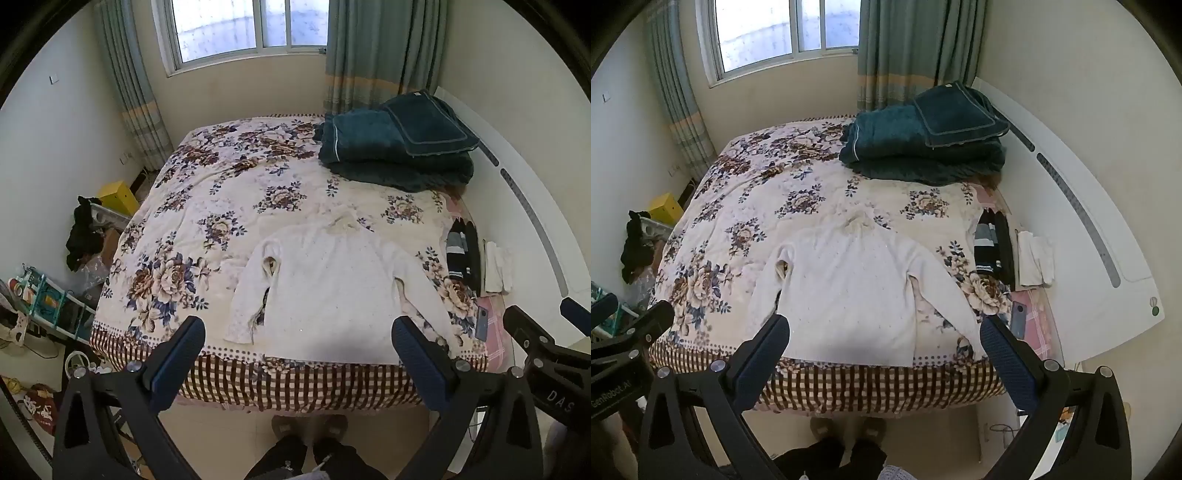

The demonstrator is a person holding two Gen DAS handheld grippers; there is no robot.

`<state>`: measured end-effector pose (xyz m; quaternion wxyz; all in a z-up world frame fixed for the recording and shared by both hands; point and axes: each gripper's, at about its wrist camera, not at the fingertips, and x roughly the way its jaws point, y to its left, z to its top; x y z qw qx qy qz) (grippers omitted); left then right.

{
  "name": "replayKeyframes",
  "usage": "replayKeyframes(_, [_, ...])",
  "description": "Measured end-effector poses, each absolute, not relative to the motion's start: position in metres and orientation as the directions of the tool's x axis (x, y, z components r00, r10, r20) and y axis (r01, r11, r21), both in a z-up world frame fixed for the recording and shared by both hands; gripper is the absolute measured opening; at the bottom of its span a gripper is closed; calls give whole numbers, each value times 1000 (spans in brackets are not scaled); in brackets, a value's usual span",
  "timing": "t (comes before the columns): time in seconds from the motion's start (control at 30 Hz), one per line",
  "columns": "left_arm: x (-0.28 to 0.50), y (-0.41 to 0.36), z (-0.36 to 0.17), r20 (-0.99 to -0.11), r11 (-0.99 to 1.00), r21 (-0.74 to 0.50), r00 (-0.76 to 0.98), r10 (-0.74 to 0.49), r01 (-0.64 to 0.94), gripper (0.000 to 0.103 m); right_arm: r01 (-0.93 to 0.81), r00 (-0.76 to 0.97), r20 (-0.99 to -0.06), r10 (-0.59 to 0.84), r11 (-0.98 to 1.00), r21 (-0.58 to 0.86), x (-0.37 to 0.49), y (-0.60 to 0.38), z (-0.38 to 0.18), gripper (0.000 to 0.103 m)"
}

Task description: Fold small clothes

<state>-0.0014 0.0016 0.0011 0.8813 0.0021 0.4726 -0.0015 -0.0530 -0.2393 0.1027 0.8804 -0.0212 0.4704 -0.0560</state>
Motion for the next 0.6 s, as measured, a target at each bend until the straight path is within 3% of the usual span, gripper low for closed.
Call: replayKeyframes(0.6, [6,-1,2,-835,1000,0,551,1,-3,103,78,558,-823,-110,994,-80,-53,-240,102,103])
